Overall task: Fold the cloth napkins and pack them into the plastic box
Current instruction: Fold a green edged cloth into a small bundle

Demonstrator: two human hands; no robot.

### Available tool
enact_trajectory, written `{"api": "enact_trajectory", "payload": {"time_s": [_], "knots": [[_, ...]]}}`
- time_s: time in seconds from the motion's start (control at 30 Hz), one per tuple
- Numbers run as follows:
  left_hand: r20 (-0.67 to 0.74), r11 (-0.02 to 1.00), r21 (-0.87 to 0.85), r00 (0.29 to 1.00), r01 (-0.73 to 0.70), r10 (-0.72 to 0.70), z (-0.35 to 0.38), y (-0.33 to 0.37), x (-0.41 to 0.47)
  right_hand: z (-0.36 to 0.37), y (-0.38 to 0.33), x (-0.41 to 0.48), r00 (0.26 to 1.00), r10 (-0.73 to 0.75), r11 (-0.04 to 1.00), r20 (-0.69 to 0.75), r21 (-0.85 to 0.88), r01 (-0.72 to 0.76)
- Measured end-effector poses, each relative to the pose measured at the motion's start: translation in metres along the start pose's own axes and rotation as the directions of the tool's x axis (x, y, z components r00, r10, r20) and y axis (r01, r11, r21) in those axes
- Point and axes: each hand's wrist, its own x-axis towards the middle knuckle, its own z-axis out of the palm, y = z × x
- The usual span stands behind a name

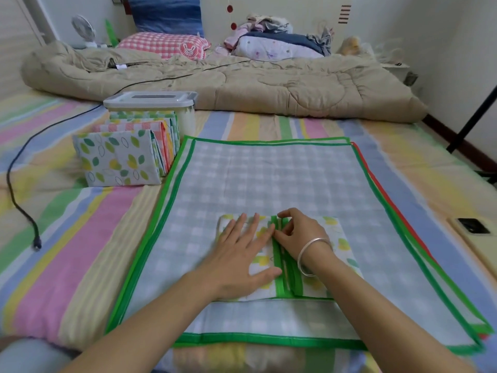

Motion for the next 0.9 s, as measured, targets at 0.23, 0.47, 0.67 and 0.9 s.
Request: {"api": "enact_trajectory", "payload": {"time_s": [0.23,0.47,0.67,0.9], "knots": [[0.061,0.998,0.063,0.998,-0.008,0.004,-0.001,0.001,-0.001,-0.017,0.023,-0.023,0.973,-0.185,0.981,-0.135,-0.078,0.175],[0.098,0.996,0.081,0.995,-0.041,0.033,-0.010,0.007,0.005,-0.005,0.058,-0.034,0.955,-0.275,0.845,0.111,-0.445,0.295],[0.120,0.992,0.128,0.993,-0.010,-0.005,-0.006,0.015,0.007,0.002,0.063,-0.034,0.960,-0.252,0.831,0.124,-0.481,0.281],[0.170,0.998,0.060,0.985,0.023,-0.033,-0.007,0.022,0.011,0.006,0.067,-0.033,0.957,-0.266,0.829,0.115,-0.480,0.288]]}}
